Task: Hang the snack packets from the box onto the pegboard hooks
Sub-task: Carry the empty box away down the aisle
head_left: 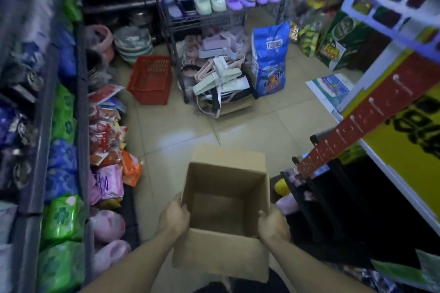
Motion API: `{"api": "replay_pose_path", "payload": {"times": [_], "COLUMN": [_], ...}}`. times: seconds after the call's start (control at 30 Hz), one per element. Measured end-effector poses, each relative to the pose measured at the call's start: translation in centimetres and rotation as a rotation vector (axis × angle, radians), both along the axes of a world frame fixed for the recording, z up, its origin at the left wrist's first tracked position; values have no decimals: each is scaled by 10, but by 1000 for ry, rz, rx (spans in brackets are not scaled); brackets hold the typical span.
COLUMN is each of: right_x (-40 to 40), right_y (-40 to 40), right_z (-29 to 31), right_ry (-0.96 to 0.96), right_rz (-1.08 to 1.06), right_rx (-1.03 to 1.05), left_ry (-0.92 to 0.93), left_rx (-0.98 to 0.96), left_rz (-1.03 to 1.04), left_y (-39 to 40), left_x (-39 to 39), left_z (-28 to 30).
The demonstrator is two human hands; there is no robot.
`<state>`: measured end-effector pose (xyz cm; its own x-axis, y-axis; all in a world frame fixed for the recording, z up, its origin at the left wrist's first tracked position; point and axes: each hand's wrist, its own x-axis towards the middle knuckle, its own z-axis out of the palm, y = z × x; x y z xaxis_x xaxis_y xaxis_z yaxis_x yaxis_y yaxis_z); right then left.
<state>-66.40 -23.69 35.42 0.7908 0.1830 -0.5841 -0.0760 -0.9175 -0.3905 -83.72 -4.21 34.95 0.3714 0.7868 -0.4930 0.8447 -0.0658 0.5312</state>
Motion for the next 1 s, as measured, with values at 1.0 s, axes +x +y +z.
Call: {"api": "replay_pose_path", "payload": {"times": [1.0], "right_x": [341], "right_y": [332], "right_z": [38], "right_ry": [-38], "right_rz": [-553], "right_rx": [19], "left_ry": [76], "left_rx": [-100], "left_rz": [-623], "left_y": [401], "left_x": [458], "left_z": [22]}}
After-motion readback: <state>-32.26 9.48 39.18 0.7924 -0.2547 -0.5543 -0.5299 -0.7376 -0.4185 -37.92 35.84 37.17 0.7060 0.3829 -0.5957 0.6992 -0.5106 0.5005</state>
